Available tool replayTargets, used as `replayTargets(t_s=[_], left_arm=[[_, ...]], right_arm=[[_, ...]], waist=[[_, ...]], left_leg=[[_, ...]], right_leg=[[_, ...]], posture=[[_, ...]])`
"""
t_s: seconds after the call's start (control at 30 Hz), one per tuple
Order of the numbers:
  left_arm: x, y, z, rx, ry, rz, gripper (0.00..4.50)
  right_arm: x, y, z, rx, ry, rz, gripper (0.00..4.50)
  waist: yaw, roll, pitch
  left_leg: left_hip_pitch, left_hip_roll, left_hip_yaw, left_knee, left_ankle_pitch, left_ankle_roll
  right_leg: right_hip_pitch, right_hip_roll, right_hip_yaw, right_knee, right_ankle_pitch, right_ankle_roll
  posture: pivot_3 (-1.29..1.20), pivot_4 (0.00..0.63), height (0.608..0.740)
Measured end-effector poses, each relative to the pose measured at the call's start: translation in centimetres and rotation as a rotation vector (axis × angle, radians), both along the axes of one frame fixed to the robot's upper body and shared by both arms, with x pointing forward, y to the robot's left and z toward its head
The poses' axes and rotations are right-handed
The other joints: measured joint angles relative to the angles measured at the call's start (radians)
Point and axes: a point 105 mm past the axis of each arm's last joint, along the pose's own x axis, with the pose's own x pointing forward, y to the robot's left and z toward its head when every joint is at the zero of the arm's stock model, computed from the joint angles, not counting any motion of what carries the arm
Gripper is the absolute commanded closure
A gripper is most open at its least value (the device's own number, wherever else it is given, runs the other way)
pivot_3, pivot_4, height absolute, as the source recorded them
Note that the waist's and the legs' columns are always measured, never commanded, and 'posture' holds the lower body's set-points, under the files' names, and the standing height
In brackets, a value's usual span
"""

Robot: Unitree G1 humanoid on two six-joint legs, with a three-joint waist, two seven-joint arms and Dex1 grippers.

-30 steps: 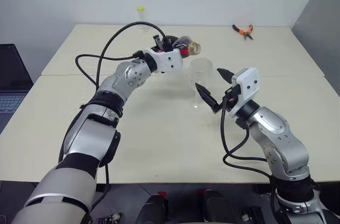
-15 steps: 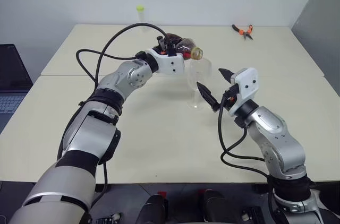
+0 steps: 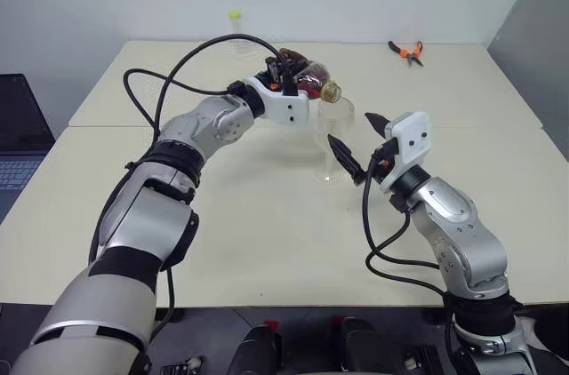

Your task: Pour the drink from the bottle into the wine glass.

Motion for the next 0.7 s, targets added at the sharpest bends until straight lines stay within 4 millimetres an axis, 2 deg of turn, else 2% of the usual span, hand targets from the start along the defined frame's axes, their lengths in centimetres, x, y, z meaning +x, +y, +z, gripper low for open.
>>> replayTargets(t_s=[0.33, 0.7], left_arm=[[0.27, 0.56, -0.53, 0.023, 0.002, 0.024, 3.76], [0.24, 0.33, 0.02, 0.032, -0.025, 0.019, 3.76]], right_arm=[[-0.14, 0.58, -0.28, -0.005, 0.012, 0.021, 0.0], [-0.04, 0.56, -0.48, -0.01, 0.023, 0.011, 0.0]], waist=[[0.0, 0.0, 0.0], [0.0, 0.0, 0.0]], left_leg=[[0.0, 0.0, 0.0, 0.0, 0.0, 0.0], [0.0, 0.0, 0.0, 0.0, 0.0, 0.0]], right_leg=[[0.0, 0.0, 0.0, 0.0, 0.0, 0.0], [0.0, 0.0, 0.0, 0.0, 0.0, 0.0]], posture=[[0.0, 0.15, 0.74], [0.0, 0.15, 0.74]])
